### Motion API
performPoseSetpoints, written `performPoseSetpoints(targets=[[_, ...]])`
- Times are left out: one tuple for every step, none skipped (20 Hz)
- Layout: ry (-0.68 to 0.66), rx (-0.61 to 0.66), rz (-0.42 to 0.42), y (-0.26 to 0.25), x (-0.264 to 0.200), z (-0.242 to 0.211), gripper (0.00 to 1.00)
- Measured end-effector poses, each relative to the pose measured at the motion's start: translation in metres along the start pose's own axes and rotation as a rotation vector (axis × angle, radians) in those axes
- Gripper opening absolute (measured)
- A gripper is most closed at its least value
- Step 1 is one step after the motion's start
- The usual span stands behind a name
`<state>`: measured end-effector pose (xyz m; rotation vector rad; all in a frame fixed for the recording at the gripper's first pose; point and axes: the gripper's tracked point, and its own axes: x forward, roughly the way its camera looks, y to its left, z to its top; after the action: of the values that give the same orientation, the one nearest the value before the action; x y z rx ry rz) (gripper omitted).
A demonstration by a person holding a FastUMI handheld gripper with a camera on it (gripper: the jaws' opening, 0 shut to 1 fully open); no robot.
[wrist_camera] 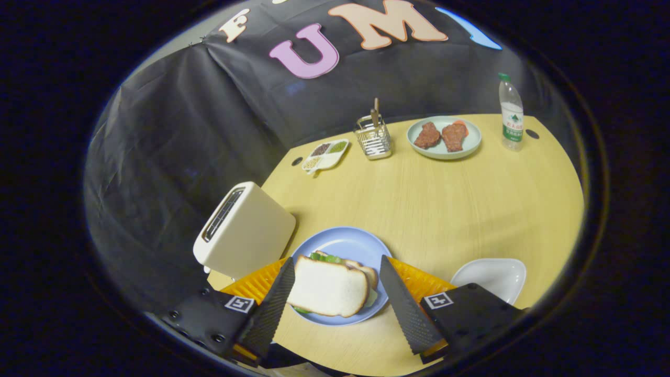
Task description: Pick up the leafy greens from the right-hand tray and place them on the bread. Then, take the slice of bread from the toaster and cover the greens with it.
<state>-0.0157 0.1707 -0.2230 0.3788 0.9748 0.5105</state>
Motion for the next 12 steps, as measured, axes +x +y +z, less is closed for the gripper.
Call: performPoseSetpoints(targets=[[-0.029,-0.014,-0.004,0.000,-0.009,0.008,1.00],[-0.060,-0.030,-0.010,0.001,-0.019,0.014,1.00],[-0.088,-0.046,-0.015,0.002,-0.029,0.021,1.00],[-0.117,-0.061,-0.023,0.002,-0.041,0.027,1.00],[-0.151,-0.077,-0.033,0.002,-0.052,0.034,1.00],[-0.180,-0.093,-0.044,0.002,-0.064,0.039,1.00],[-0.210,-0.110,-0.059,0.000,-0.075,0.044,1.00],[-0.237,-0.124,-0.075,0.000,-0.086,0.048,1.00],[-0.260,-0.136,-0.091,-0.002,-0.097,0.052,1.00],[-0.285,-0.146,-0.110,-0.003,-0.107,0.054,1.00],[-0.311,-0.156,-0.126,-0.003,-0.118,0.058,1.00],[-0.338,-0.165,-0.147,-0.005,-0.129,0.061,1.00]])
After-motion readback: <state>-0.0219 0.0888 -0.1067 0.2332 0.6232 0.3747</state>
